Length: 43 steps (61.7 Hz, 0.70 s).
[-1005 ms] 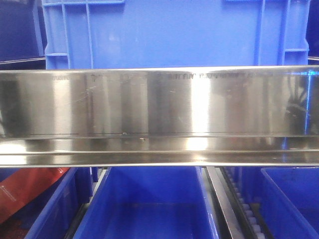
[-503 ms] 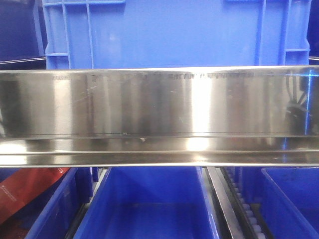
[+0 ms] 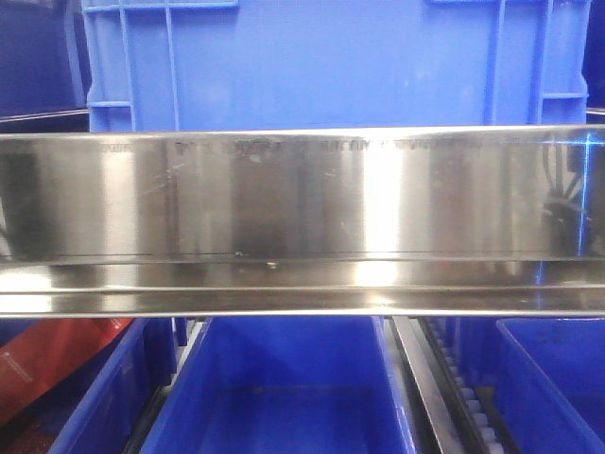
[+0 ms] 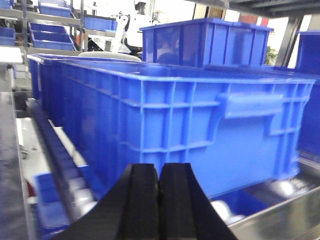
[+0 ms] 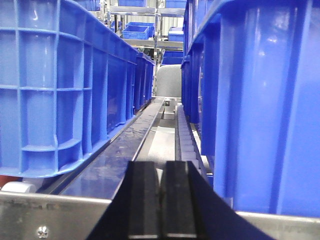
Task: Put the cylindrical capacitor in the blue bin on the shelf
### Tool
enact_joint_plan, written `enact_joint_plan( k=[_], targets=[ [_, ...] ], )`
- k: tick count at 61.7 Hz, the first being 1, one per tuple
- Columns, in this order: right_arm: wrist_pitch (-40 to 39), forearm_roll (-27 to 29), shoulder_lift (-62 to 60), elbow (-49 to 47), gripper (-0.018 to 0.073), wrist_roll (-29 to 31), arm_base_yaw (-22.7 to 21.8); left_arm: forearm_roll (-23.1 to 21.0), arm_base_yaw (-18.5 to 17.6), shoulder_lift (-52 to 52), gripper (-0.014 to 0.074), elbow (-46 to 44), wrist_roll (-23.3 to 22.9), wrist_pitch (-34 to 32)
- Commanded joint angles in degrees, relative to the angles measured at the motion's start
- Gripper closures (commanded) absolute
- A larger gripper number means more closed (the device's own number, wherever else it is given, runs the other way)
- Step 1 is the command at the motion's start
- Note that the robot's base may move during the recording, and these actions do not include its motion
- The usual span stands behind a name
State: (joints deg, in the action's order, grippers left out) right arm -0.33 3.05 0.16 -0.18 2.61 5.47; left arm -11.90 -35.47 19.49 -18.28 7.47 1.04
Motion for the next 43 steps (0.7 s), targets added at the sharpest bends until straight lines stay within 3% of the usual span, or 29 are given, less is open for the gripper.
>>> enact_joint_plan(
  k=[1, 12, 18, 23, 29, 40, 43],
  targets=[
    [-1.4, -0.5, -0.2, 0.2, 0.0724, -0.3, -0.4, 4.4, 2.9, -1.9, 0.0707, 1.5, -0.1, -1.0],
    [-1.4, -0.5, -0.2, 0.2, 0.0724, -0.3, -0.4, 6.7, 14.6, -8.6, 0.0707, 7.1, -0.6, -0.2],
    [-1.4, -0.5, -0.2, 0.2, 0.0724, -0.3, -0.4, 12.3, 21.8, -13.4, 0.0707, 10.5, -7.8, 0.2],
    [-1.4, -0.5, -0.2, 0.2, 0.0724, -0.3, -0.4, 13.9, 25.8, -17.8, 0.0707, 12.8, -9.2, 0.2],
    [-1.4, -0.5, -0.2, 0.2, 0.0724, -0.3, -0.4, 13.9, 27.9, -19.5, 0.0707, 15.5, -9.2, 0.1],
    [-1.4, -0.5, -0.2, 0.2, 0.0724, -0.3, -0.4, 13.9, 27.0, -19.5, 0.0707, 18.3, -9.2, -2.2],
    [-1.4, -0.5, -0.2, 0.2, 0.0724, -0.3, -0.4, 13.9, 26.5, -19.5, 0.0707, 18.3, -9.2, 0.3]
  ],
)
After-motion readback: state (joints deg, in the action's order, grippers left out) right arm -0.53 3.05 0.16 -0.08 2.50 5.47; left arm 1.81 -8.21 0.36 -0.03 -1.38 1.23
